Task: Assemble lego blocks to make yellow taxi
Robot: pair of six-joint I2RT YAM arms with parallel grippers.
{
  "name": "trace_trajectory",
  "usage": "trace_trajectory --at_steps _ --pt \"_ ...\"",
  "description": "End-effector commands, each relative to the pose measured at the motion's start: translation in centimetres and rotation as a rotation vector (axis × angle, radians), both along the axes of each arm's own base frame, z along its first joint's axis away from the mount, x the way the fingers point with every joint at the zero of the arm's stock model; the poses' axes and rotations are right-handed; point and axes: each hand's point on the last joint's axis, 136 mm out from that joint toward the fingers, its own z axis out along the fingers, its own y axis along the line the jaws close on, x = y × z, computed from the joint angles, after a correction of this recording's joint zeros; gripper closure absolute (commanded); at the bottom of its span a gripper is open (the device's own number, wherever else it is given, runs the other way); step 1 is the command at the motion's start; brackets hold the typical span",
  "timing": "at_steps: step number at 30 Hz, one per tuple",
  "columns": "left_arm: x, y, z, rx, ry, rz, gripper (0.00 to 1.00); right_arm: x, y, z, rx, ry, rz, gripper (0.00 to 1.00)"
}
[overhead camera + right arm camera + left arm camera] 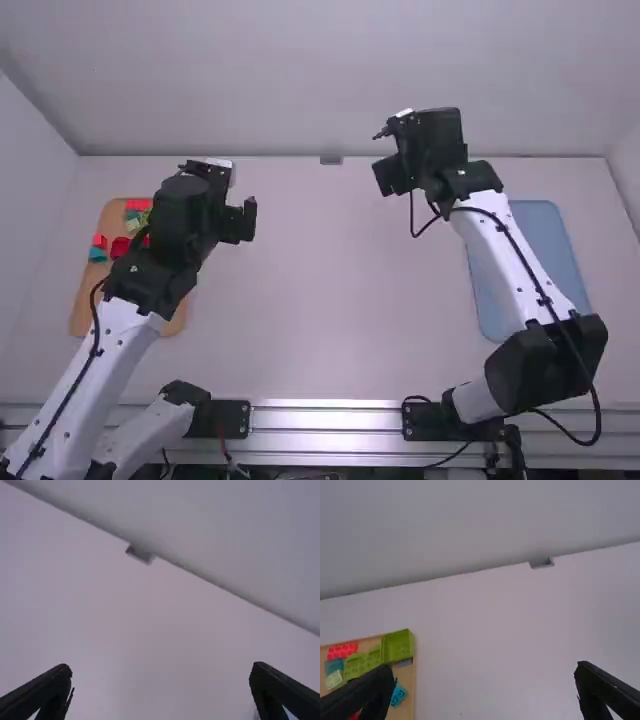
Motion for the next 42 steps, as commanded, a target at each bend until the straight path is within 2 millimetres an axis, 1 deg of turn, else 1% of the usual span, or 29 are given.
trace_trajectory --at_steps 1,5,8,9,12,14,23,24,27,29,32,35,39,41,42 --pt "-0.5 0.6 -0.3 -0.025 -0.011 -0.004 0.09 -0.2 -2.9 0.6 0.027 -0.018 -0.103 0.09" --pt "-1.0 1.6 0.1 -0.061 -0.064 0.001 0.15 -0.4 -5.3 1.6 0.077 -0.061 -0.187 0.14" --pt "-1.5 2.6 0.4 -0.091 -0.120 0.005 0.21 -0.7 -7.6 2.5 0.126 -0.105 -0.268 0.19" --pt "-1.6 2.8 0.5 -0.096 -0.129 0.005 0.22 -0.8 -8.0 2.6 0.134 -0.113 -0.281 0.20" --pt "-2.4 5.0 0.9 -0.098 -0.207 0.068 0.29 -1.5 -10.8 3.7 0.193 -0.171 -0.376 0.26" --pt "-2.7 5.5 1.1 -0.098 -0.236 0.082 0.32 -1.8 -11.2 4.1 0.209 -0.193 -0.393 0.29" --pt "-5.4 5.5 1.7 -0.106 -0.444 0.072 0.53 -4.7 -11.2 6.8 0.245 -0.375 -0.374 0.47" --pt "-5.6 5.5 1.4 -0.106 -0.444 0.072 0.54 -4.9 -11.2 6.9 0.247 -0.387 -0.372 0.48" --pt "-6.6 5.5 -0.5 -0.106 -0.444 0.072 0.63 -6.3 -11.2 7.9 0.263 -0.465 -0.363 0.56" --pt "-7.1 5.5 -1.6 -0.106 -0.444 0.072 0.67 -7.1 -11.2 8.1 0.269 -0.496 -0.360 0.61" --pt "-7.7 5.5 -3.0 -0.106 -0.444 0.072 0.73 -8.6 -11.2 7.2 0.269 -0.496 -0.360 0.67" --pt "-8.3 5.5 -4.9 -0.106 -0.444 0.072 0.81 -10.5 -11.2 5.8 0.269 -0.496 -0.360 0.76" --pt "-8.7 5.5 -6.6 -0.106 -0.444 0.072 0.87 -12.1 -11.2 4.3 0.269 -0.496 -0.360 0.84" --pt "-8.9 5.5 -7.8 -0.106 -0.444 0.072 0.92 -13.2 -11.2 3.1 0.269 -0.496 -0.360 0.91" --pt "-9.0 5.5 -8.0 -0.106 -0.444 0.072 0.92 -13.4 -11.2 2.9 0.269 -0.496 -0.360 0.92"
